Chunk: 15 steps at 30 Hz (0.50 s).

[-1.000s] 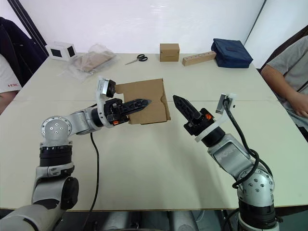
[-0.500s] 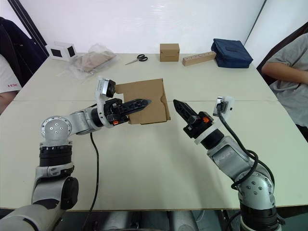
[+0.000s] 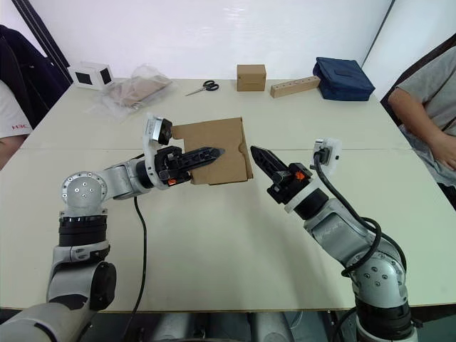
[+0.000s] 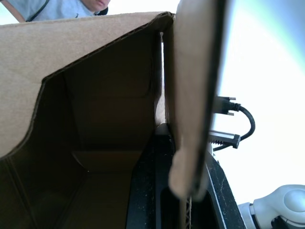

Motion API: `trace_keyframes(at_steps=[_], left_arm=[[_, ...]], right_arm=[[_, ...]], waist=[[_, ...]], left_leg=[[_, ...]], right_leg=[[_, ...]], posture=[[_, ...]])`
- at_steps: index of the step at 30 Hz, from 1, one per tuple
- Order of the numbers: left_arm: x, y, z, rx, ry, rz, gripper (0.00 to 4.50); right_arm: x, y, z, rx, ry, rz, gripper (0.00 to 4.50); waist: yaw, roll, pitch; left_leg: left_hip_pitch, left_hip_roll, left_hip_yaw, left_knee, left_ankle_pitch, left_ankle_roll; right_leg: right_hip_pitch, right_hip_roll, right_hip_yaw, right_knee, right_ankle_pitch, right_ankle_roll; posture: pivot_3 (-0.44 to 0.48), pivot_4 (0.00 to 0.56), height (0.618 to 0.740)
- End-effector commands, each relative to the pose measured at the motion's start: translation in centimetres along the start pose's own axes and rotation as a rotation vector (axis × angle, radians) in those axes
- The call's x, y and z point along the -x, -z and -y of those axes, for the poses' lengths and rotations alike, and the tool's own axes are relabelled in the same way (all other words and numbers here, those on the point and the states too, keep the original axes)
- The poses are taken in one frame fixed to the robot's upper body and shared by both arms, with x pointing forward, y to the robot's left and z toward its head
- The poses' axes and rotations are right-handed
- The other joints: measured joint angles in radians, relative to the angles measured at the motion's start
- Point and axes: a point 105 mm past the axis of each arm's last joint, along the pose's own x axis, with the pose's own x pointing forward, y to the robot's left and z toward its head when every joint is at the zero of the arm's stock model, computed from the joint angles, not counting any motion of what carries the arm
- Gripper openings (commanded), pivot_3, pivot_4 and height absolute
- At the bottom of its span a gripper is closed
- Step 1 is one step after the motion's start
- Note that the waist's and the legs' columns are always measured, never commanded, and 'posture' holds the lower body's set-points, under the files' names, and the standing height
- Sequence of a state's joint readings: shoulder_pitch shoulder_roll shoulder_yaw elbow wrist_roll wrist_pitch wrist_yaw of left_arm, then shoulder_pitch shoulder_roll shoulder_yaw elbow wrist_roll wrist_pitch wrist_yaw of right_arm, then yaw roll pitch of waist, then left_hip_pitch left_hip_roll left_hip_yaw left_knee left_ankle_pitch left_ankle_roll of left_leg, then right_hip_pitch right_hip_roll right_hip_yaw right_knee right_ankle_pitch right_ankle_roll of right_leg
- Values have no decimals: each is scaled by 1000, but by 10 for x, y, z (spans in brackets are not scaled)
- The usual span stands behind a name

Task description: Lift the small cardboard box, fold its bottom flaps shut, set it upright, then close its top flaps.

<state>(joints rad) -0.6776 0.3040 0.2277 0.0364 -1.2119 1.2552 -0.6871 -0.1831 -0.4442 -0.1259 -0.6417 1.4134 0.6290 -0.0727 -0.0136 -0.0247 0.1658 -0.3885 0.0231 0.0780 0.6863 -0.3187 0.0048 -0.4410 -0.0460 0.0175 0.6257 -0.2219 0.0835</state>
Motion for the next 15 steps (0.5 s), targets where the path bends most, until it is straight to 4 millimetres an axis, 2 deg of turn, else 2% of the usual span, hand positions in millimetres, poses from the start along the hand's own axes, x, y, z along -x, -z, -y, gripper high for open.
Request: trace_keyframes(at_steps=[1, 3, 7, 15], left_arm=[[-1, -6, 8, -33, 32, 13, 0], [-1, -6, 8, -33, 31, 13, 0], [-1, -7, 8, -35, 31, 15, 0], [-1, -6, 9, -38, 33, 15, 0]], right_arm=[[1, -12, -21, 39, -81, 43, 253], [1, -13, -22, 51, -85, 43, 768], [0, -10, -15, 78, -33, 25, 2294], [-3, -4, -8, 85, -6, 19, 2294]], waist=[[0, 0, 0], [0, 0, 0], [0, 0, 0], [0, 0, 0]], left_leg=[[0, 0, 0, 0, 0, 0], [0, 0, 0, 0, 0, 0], [0, 0, 0, 0, 0, 0], [0, 0, 0, 0, 0, 0]], right_leg=[[0, 0, 0, 0, 0, 0], [0, 0, 0, 0, 0, 0], [0, 0, 0, 0, 0, 0], [0, 0, 0, 0, 0, 0]], posture=[[0, 150, 740], [0, 150, 740], [0, 150, 740], [0, 150, 740]])
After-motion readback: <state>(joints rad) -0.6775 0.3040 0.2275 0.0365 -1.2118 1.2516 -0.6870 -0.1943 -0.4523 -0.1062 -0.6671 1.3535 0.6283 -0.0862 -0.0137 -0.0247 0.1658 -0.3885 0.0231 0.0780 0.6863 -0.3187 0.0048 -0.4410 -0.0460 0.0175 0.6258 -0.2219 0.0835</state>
